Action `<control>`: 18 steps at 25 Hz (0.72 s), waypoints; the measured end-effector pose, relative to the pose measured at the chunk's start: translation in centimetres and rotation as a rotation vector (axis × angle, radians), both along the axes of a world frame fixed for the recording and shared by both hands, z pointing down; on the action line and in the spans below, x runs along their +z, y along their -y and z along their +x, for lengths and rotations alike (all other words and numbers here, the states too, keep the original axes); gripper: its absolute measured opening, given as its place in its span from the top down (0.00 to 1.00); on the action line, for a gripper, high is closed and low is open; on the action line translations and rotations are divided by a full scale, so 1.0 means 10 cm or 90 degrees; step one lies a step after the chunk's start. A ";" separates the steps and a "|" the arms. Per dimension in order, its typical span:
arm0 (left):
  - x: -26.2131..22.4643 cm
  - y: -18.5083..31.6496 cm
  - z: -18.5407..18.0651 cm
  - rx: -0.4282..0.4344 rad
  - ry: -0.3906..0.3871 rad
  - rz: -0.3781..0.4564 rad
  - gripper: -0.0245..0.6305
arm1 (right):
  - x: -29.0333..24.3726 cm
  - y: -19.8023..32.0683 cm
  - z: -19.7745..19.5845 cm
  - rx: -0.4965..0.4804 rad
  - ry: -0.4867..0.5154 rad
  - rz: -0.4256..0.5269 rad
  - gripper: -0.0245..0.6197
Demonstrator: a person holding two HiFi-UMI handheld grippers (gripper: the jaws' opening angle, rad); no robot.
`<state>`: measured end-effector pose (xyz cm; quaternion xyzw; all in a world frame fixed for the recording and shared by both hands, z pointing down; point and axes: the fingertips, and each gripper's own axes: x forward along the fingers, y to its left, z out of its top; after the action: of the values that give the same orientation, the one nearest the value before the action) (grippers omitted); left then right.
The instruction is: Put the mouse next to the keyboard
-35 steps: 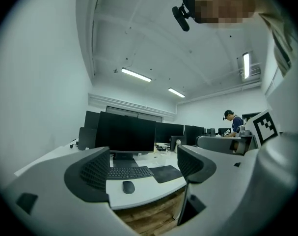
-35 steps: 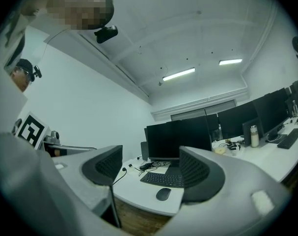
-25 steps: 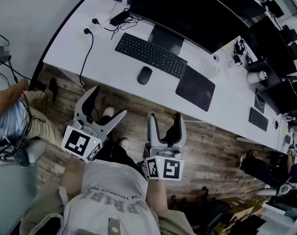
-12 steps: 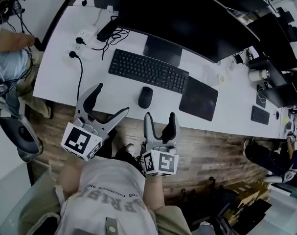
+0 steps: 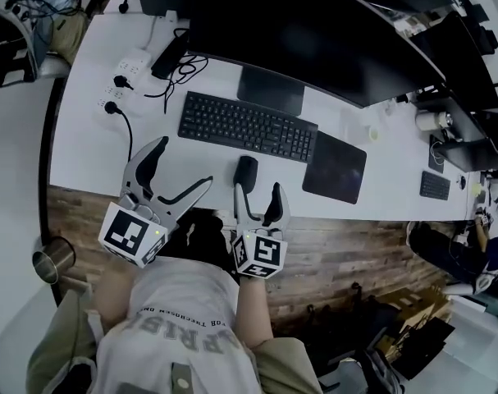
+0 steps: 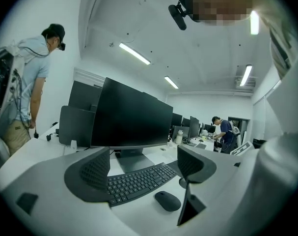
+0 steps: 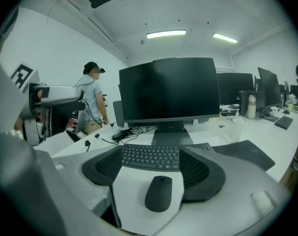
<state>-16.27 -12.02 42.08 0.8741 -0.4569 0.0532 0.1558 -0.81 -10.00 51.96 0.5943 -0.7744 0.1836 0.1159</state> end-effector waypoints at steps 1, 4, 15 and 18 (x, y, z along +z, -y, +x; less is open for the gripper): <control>0.01 0.02 0.00 0.000 0.000 -0.001 0.33 | 0.09 0.02 0.00 0.001 -0.004 -0.013 0.42; 0.03 0.06 -0.01 -0.006 0.001 -0.008 0.33 | 0.40 0.08 0.00 0.004 -0.017 -0.058 0.41; 0.06 0.19 0.10 -0.015 0.034 -0.011 0.33 | 1.27 0.19 0.00 -0.004 -0.043 -0.180 0.41; 0.07 0.21 0.11 -0.017 0.043 -0.012 0.33 | 1.42 0.20 0.01 -0.006 -0.050 -0.204 0.41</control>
<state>-15.13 -14.07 42.81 0.8643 -0.4727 0.0849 0.1490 -0.69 -12.04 66.14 0.5713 -0.7326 0.2812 0.2404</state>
